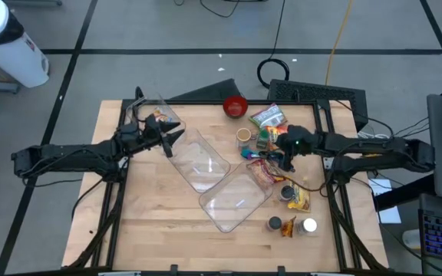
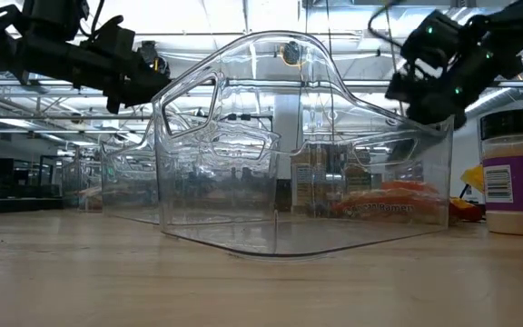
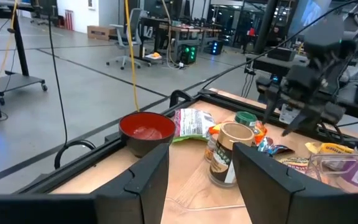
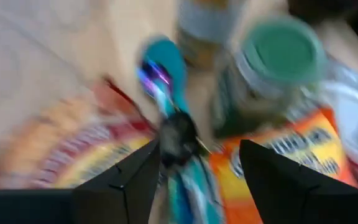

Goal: Pick & Place Food Item
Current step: Put the orange noodle pack into the top transparent bin

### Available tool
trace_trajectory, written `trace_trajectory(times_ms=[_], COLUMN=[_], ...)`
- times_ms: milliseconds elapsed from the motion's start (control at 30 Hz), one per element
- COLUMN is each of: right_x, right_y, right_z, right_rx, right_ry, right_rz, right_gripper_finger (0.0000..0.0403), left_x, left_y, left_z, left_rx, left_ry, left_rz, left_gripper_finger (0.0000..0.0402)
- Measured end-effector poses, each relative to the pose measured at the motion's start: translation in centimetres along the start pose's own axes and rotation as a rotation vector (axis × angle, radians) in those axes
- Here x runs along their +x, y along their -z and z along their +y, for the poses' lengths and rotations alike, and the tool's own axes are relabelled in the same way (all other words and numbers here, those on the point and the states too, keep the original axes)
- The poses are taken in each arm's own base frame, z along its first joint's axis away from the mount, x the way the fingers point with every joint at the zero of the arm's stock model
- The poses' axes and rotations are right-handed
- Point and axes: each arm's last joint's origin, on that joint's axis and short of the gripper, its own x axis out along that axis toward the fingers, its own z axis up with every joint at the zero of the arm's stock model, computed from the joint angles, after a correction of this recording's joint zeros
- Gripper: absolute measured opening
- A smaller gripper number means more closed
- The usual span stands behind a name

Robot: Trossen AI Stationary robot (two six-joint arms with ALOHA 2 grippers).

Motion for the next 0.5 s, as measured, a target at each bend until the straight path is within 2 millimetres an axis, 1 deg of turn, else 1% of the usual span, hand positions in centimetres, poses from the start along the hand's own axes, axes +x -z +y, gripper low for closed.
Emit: trace_trajectory(times_ms=[100,200,267,400,500], right_x=[0.7,1.3,1.6,2.0,2.2], right_y=[0.7,0.8,1.0,1.3,1.4], right_z=[0.1,0.1,0.0,-0.3,-0.3], right_rx=[-0.01,-0.012,-0.03,-0.063,-0.068], right_ry=[0.066,0.07,0.105,0.212,0.243], right_rz=[0.033,0.037,0.057,0.098,0.111], right_gripper_finger=[0.0207,0.0202,0.0198,0.0186,0.0172], left_x=[0.0,0.0,0.0,0.0,0.0], left_y=[0.0,0.0,0.0,0.0,0.0], left_z=[0.0,0.0,0.0,0.0,0.0], left_rx=[0.0,0.001,0.001,0.002,0.002], left_ry=[0.0,0.0,0.0,-0.001,-0.001], left_rz=[-0.001,-0.001,-0.001,-0.001,-0.002], left_gripper_finger=[0.0182,0.0182,0.0182,0.0182,0.0182])
